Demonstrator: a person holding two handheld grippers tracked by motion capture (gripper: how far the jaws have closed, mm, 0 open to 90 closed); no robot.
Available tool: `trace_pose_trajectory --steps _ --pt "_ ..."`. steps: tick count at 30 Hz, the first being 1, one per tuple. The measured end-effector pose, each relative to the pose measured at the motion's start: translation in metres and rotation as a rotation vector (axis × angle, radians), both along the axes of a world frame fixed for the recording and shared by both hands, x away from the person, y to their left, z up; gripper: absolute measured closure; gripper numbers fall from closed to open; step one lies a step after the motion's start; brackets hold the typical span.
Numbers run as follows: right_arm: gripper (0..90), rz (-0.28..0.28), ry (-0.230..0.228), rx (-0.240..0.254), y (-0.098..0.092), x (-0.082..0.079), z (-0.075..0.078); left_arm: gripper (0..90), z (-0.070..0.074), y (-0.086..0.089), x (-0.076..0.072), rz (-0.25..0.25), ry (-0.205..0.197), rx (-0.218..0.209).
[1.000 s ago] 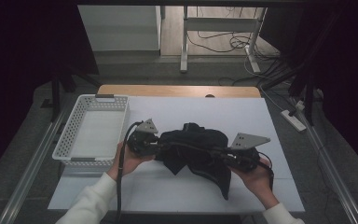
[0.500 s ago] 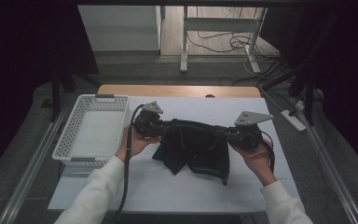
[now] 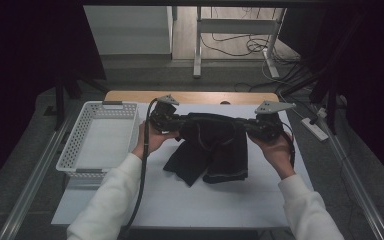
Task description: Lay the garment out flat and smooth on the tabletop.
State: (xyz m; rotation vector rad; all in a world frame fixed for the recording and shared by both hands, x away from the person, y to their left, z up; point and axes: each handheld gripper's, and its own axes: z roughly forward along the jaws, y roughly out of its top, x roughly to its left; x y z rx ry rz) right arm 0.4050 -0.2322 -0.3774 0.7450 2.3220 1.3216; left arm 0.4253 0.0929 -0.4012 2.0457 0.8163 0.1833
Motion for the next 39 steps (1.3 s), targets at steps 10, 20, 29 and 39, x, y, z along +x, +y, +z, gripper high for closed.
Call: trace_pose_trajectory --steps 10,20,29,39 --pt "84.3 -0.043 0.01 -0.01 -0.003 0.033 0.008 72.8 0.007 -0.01 0.03 0.036 0.003 0.027" --pt "83.7 -0.087 0.038 -0.015 -0.006 0.06 -0.005 56.7 -0.005 -0.017 0.049 0.089 0.023 0.056" --pt "38.2 -0.149 0.09 0.047 -0.014 0.059 -0.012 27.8 0.002 -0.01 0.033 0.111 0.013 0.014" --pt "36.5 -0.04 0.069 0.058 0.003 0.007 -0.021 26.5 -0.001 0.001 -0.015 0.059 -0.02 0.006"
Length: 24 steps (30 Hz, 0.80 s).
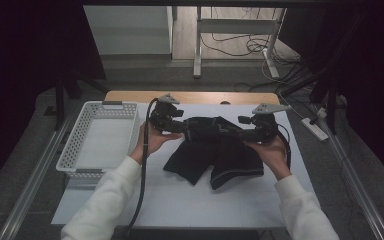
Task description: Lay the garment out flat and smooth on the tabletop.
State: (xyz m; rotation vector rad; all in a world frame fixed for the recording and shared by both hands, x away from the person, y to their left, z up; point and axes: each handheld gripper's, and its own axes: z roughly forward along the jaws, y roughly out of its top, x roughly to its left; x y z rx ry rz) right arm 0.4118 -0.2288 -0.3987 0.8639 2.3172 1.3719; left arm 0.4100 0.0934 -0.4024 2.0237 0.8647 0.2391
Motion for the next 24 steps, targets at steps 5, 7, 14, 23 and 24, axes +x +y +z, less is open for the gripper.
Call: trace_pose_trajectory --steps 5,7,14,23,24 --pt "36.5 0.027 -0.003 -0.011 0.0 -0.023 -0.009 26.2 -0.006 0.005 -0.023 -0.028 -0.006 0.014" --pt "35.9 0.03 0.002 -0.014 -0.002 -0.031 -0.012 26.3 -0.009 0.007 -0.032 -0.039 -0.002 0.007" --pt "35.8 0.07 0.007 -0.009 -0.002 -0.055 -0.021 25.9 -0.022 0.014 -0.055 -0.063 0.023 -0.005" --pt "35.7 0.104 0.026 -0.017 0.007 -0.065 -0.037 25.2 -0.033 0.02 -0.065 -0.057 0.036 -0.019" --pt "35.6 0.109 0.027 -0.024 0.008 -0.066 -0.038 25.1 -0.035 0.021 -0.066 -0.056 0.035 -0.022"
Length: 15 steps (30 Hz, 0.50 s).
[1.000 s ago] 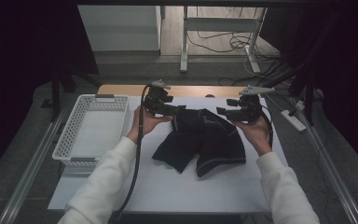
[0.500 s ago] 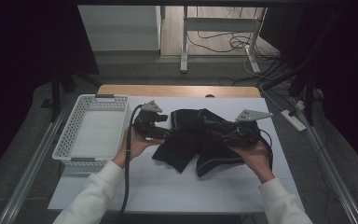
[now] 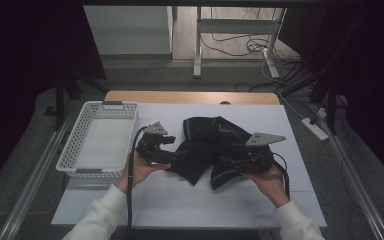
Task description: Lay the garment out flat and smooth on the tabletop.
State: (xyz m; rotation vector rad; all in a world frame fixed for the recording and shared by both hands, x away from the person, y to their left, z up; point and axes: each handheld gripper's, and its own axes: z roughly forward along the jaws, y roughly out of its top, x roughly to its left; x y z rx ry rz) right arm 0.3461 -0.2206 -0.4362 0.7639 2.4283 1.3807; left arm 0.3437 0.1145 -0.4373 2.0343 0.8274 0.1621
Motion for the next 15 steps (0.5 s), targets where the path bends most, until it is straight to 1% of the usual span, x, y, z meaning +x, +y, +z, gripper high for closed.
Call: trace_pose_trajectory --steps 1,3,6,8,12,15 --pt "35.6 0.004 0.0 0.0 0.002 -0.001 -0.001 25.1 -0.001 0.0 0.0 0.001 0.001 -0.002" --pt "35.6 0.011 0.002 -0.005 0.004 -0.002 -0.002 24.8 -0.003 0.0 0.0 0.002 0.008 0.014" --pt "35.5 0.023 0.002 -0.005 0.008 -0.006 -0.005 24.6 -0.003 0.003 0.001 0.016 0.012 0.001" --pt "35.4 0.034 0.002 -0.014 0.01 -0.008 -0.006 24.6 -0.002 0.004 0.001 0.021 0.007 -0.001" --pt "35.3 0.057 -0.002 -0.028 0.015 -0.014 -0.009 24.6 -0.002 0.004 0.0 0.019 0.009 0.009" --pt "35.2 0.078 0.007 -0.041 0.02 -0.019 -0.014 24.5 -0.001 0.005 -0.001 0.024 0.008 0.011"
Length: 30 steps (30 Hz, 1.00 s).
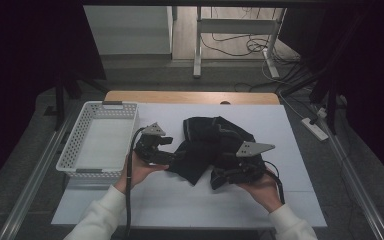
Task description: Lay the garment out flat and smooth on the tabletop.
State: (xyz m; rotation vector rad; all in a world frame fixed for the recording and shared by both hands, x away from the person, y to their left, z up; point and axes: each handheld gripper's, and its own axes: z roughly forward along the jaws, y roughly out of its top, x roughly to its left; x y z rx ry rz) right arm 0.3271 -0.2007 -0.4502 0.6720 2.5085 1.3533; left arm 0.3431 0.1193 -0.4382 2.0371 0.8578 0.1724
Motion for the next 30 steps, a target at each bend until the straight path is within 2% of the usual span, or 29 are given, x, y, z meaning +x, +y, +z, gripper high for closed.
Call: trace_pose_trajectory --steps 7,14,22,28,30 --pt "34.7 0.048 0.017 -0.037 0.019 -0.007 -0.012 24.2 0.004 0.008 0.0 0.019 -0.012 -0.005" --pt "33.7 0.104 0.03 -0.082 0.047 -0.012 -0.022 24.0 0.006 0.017 0.001 0.036 -0.013 -0.015" --pt "32.1 0.125 0.037 -0.121 0.072 -0.012 -0.034 23.8 0.008 0.017 0.001 0.036 -0.016 -0.019" --pt "30.8 0.122 0.046 -0.136 0.08 -0.01 -0.041 23.5 0.008 0.019 0.001 0.038 -0.017 -0.02" --pt "30.2 0.121 0.035 -0.149 0.082 -0.01 -0.043 23.5 0.008 0.02 0.001 0.039 -0.016 -0.029"
